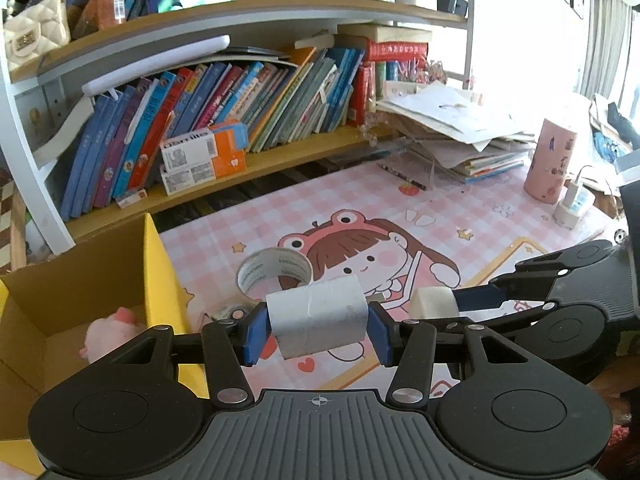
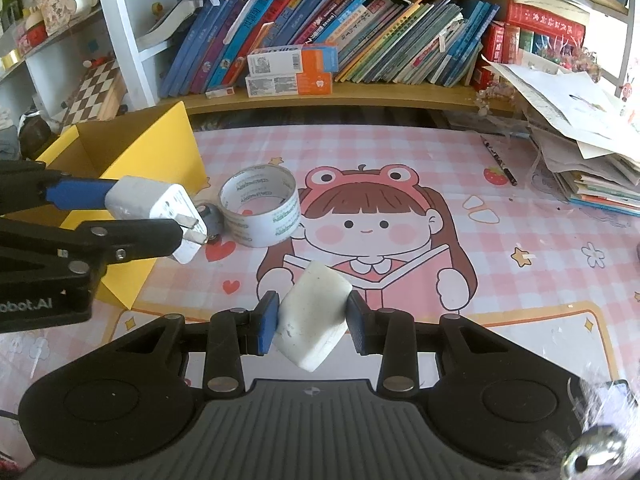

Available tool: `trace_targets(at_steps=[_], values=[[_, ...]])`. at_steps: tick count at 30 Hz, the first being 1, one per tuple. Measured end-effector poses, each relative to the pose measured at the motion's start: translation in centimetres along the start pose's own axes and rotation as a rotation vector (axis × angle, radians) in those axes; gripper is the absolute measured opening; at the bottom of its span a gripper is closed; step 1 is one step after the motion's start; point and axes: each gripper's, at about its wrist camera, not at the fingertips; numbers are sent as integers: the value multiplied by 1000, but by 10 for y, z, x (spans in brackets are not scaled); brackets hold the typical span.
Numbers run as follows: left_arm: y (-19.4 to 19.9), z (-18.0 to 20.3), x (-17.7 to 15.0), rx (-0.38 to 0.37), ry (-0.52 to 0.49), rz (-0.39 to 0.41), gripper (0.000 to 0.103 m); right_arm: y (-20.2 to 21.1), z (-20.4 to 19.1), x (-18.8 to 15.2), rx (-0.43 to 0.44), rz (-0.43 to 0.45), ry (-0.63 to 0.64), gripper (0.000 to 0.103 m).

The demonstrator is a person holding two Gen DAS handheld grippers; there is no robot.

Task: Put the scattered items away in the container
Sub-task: 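Lift the charger and foam block and carry both over the yellow box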

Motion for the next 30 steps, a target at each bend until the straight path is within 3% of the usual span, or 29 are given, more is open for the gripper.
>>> trace_targets(at_steps=[18,30], values=[[64,-55,-9,-19,40,103,50,26,-51,11,-81,34,18,34],[100,-123,-10,69,89,180,50,37,-98,44,-85,122,87,33]])
Point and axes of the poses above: each gripper's, at about its wrist camera, not at the fingertips, and y roughly against the way its jaws point, z to its right, x to its top, and after that the axes turned 12 degrees about y, right-handed
